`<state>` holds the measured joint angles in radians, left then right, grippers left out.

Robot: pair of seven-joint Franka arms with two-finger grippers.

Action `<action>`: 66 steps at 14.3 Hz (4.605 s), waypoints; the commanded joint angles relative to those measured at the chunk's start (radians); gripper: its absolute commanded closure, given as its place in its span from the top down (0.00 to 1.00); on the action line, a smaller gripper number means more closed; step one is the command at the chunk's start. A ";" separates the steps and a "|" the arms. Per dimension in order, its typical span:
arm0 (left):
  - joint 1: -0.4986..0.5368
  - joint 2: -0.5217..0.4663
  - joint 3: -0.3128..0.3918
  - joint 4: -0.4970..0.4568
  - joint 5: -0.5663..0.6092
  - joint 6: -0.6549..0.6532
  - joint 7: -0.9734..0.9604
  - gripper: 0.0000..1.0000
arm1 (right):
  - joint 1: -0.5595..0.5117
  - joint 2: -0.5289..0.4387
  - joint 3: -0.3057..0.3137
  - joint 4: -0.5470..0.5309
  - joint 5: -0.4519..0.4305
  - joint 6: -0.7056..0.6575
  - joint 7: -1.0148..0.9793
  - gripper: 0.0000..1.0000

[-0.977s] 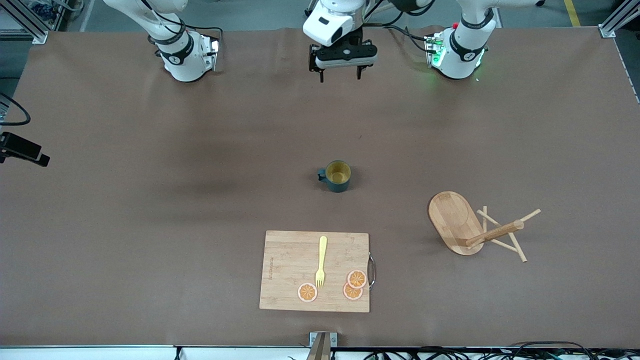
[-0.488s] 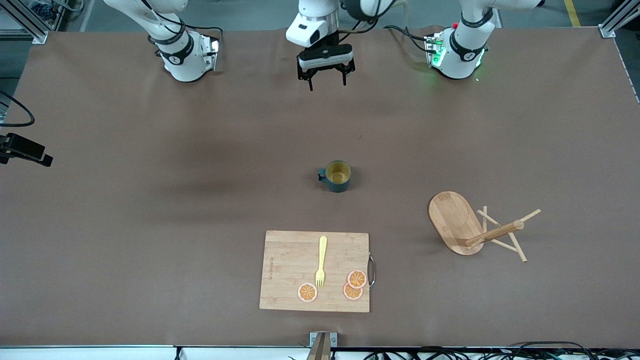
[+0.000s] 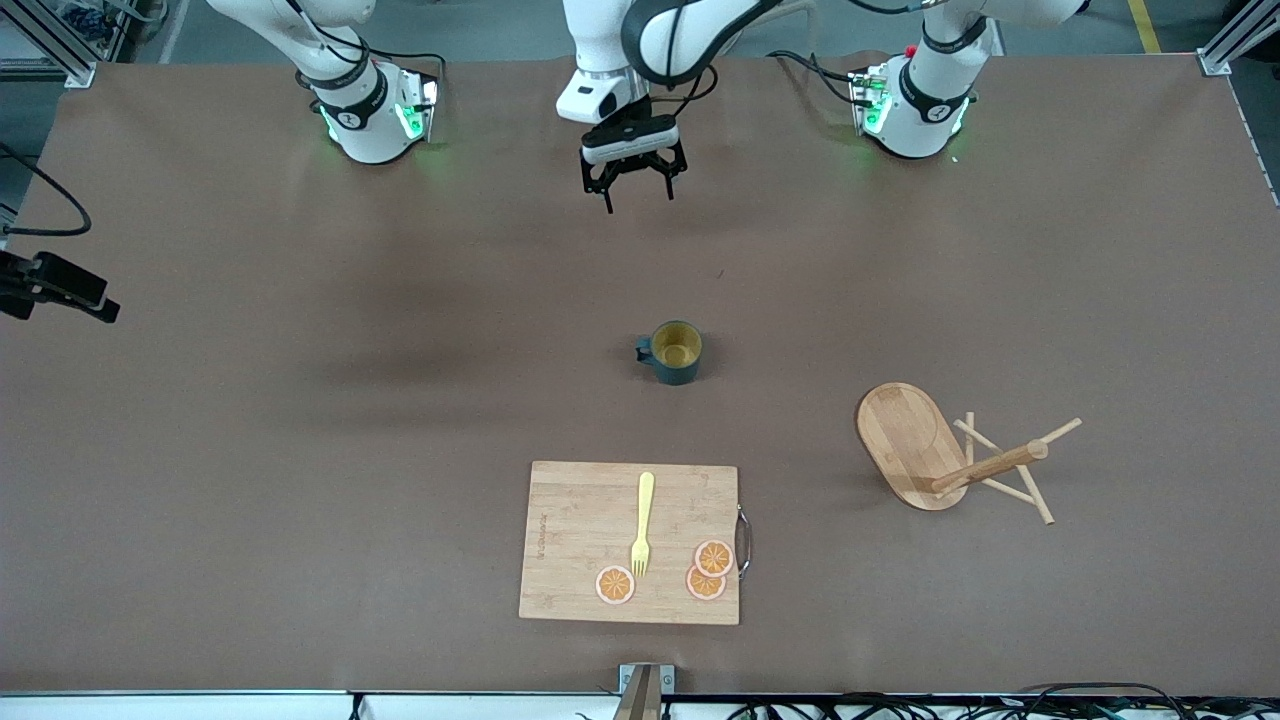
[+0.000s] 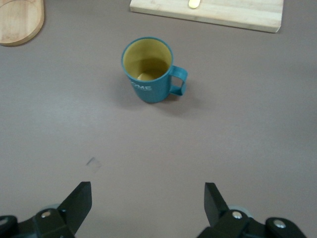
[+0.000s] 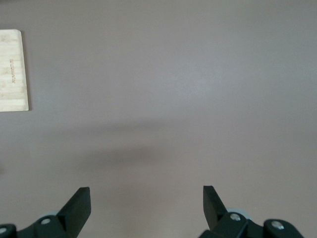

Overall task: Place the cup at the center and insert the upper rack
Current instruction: 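Move the left gripper above the teal mug, then lower the left gripper beside the mug handle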

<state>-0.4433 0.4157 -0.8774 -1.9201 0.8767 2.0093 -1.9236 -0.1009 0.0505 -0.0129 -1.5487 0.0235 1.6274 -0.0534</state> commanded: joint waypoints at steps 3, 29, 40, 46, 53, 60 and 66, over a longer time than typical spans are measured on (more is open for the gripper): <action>-0.047 0.113 0.002 0.013 0.253 0.002 -0.171 1.00 | -0.016 -0.074 0.019 -0.088 -0.020 0.015 -0.013 1.00; -0.276 0.321 0.302 0.007 0.837 -0.024 -0.466 1.00 | 0.001 -0.063 0.018 -0.053 -0.020 0.026 -0.011 1.00; -0.345 0.409 0.410 0.130 0.866 -0.015 -0.411 0.99 | 0.001 -0.058 0.018 -0.053 -0.019 0.028 -0.011 1.00; -0.347 0.463 0.448 0.214 0.869 -0.001 -0.339 0.99 | 0.001 -0.058 0.018 -0.051 -0.019 0.029 -0.011 1.00; -0.344 0.485 0.454 0.266 0.869 0.022 -0.301 0.98 | 0.001 -0.058 0.018 -0.045 -0.019 0.028 -0.011 1.00; -0.345 0.508 0.477 0.302 0.869 0.029 -0.301 0.98 | 0.003 -0.058 0.018 -0.036 -0.017 0.025 -0.011 1.00; -0.347 0.535 0.488 0.346 0.867 0.039 -0.287 0.96 | 0.001 -0.058 0.018 -0.036 -0.016 0.025 -0.009 1.00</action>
<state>-0.7824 0.9213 -0.3971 -1.6145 1.7253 2.0388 -2.2301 -0.0996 0.0054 0.0020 -1.5802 0.0198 1.6509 -0.0565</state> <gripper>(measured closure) 0.018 0.000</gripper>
